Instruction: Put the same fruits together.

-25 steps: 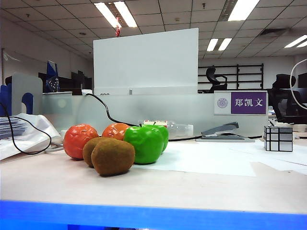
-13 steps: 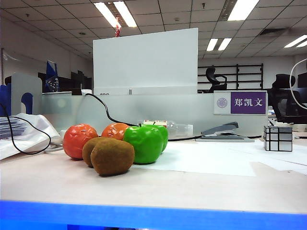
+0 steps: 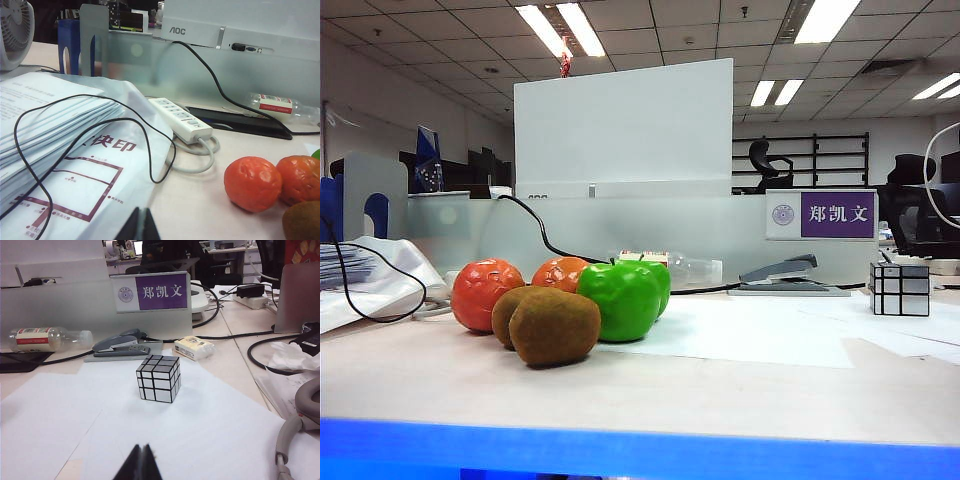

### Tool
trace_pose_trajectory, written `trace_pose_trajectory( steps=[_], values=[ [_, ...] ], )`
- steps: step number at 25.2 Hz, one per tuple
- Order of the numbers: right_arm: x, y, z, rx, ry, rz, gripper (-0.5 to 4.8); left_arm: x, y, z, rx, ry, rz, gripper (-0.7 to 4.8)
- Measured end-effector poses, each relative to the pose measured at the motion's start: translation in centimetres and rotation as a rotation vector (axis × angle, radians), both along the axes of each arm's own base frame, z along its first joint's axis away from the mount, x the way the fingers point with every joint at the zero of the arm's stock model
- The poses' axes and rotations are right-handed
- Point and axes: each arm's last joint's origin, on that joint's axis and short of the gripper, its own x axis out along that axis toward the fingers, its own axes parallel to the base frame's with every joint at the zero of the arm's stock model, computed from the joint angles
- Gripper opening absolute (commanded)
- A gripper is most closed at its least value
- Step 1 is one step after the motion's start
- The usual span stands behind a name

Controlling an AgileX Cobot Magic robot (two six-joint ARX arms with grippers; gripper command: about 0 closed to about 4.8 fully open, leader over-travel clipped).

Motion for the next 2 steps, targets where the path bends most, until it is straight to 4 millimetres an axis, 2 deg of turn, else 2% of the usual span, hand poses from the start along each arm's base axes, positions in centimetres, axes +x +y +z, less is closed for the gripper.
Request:
trace_pose_trajectory(
  steps=[2],
  values=[
    [0.0,0.0,0.0,0.0,0.0,0.0,-0.07,0.0,0.0,0.0,0.0,0.0,0.0,-0.05]
  ],
)
